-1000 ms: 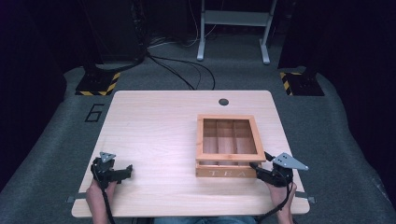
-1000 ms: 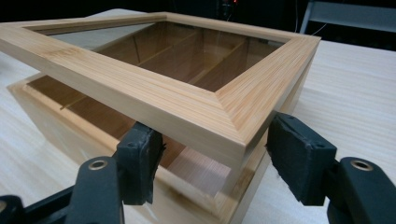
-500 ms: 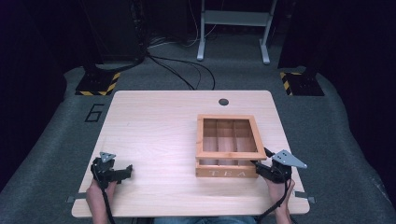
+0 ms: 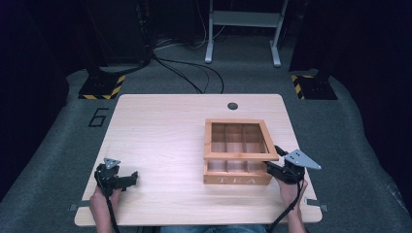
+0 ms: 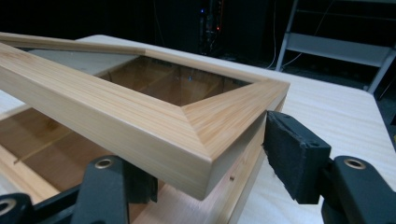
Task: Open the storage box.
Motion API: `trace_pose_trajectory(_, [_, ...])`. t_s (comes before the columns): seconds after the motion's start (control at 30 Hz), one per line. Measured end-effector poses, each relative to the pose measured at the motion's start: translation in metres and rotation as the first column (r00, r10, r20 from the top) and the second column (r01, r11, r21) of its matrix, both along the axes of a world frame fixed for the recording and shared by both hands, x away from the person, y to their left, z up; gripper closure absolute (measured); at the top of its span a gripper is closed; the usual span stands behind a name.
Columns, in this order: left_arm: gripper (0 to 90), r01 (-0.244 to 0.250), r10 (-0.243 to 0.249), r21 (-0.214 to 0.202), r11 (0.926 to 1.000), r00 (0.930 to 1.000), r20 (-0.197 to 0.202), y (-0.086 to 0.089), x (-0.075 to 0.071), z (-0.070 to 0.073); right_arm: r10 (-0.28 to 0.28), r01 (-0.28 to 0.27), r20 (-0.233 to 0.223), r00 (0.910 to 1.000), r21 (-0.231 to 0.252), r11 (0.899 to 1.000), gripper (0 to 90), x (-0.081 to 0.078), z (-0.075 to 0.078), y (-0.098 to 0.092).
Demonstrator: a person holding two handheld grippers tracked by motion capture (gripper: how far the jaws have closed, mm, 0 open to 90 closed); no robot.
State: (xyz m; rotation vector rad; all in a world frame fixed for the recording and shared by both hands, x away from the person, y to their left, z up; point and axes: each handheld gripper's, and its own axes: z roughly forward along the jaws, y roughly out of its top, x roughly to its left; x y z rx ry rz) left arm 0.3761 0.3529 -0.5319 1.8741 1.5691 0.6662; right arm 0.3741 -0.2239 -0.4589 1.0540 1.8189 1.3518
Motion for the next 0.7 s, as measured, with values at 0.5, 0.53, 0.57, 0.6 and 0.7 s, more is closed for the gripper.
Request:
trace_pose_trajectory(0.5, [0.5,0.000,0.000,0.000,1.0000,1.0000,0.000,0.000,0.000,0.000,-0.019,0.018,0.040,0.9990,0.020,1.000,44.9,0.013,0.010,-0.001])
trace_pose_trajectory(0.53, [0.5,0.000,0.000,0.000,1.0000,1.0000,0.000,0.000,0.000,0.000,-0.017,0.016,0.042,0.9990,0.025,1.000,44.9,0.013,0.010,-0.001])
trace_pose_trajectory(0.57, [0.4,0.000,0.000,0.000,1.0000,1.0000,0.000,0.000,0.000,0.000,-0.015,0.014,0.043,0.9990,0.022,1.000,44.8,0.014,0.010,-0.001])
trace_pose_trajectory(0.6, [0.4,0.000,0.000,0.000,1.0000,1.0000,0.000,0.000,0.000,0.000,-0.016,0.015,0.045,0.9989,0.022,1.000,44.9,0.014,0.011,-0.001])
trace_pose_trajectory(0.7, [0.4,0.000,0.000,0.000,1.0000,1.0000,0.000,0.000,0.000,0.000,-0.016,0.015,0.042,0.9990,0.020,1.000,44.9,0.015,0.011,-0.001])
